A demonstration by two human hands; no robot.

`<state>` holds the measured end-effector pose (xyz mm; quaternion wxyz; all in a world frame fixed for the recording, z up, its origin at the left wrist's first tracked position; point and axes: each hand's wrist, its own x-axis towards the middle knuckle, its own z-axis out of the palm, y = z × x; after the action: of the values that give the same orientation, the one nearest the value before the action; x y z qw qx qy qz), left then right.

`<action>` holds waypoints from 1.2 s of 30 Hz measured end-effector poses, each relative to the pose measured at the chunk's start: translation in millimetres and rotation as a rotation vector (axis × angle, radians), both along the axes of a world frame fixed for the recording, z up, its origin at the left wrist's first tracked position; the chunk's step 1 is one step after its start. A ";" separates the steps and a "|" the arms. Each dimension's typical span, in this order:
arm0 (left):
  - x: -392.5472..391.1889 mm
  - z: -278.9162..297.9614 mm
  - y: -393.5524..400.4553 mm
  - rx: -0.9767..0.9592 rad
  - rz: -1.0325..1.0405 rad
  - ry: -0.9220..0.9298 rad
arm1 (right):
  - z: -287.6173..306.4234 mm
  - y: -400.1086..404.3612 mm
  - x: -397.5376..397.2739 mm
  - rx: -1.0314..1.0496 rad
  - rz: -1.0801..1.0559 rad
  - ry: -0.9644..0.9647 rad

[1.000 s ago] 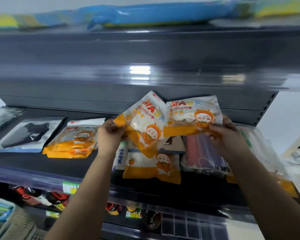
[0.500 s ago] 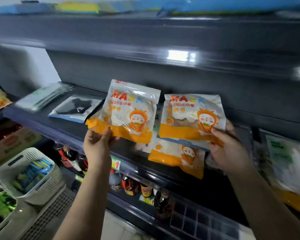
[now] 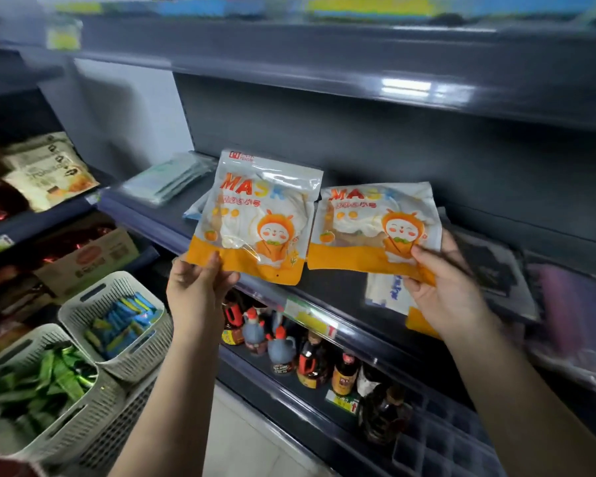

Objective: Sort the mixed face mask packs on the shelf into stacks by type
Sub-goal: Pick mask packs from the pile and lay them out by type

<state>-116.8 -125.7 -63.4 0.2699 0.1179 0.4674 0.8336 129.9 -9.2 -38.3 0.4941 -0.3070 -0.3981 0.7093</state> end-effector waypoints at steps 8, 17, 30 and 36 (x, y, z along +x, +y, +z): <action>-95.9 -0.5 -6.4 -0.016 -0.154 0.102 | -3.5 -10.0 -78.2 0.012 -0.134 -0.030; -146.5 -0.9 25.7 0.008 -0.209 0.039 | -1.6 -3.4 -110.1 0.058 -0.191 0.054; -143.4 1.7 99.9 0.068 -0.302 0.003 | -5.4 64.8 -126.4 -0.064 -0.227 -0.111; -136.5 -5.3 117.4 0.053 -0.322 -0.004 | -18.0 77.9 -138.4 -0.086 -0.306 -0.537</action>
<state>-253.2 -8.3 -68.7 0.3977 0.1965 0.4198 0.7918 -8.5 68.7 -56.4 0.4588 -0.5604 -0.4332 0.5365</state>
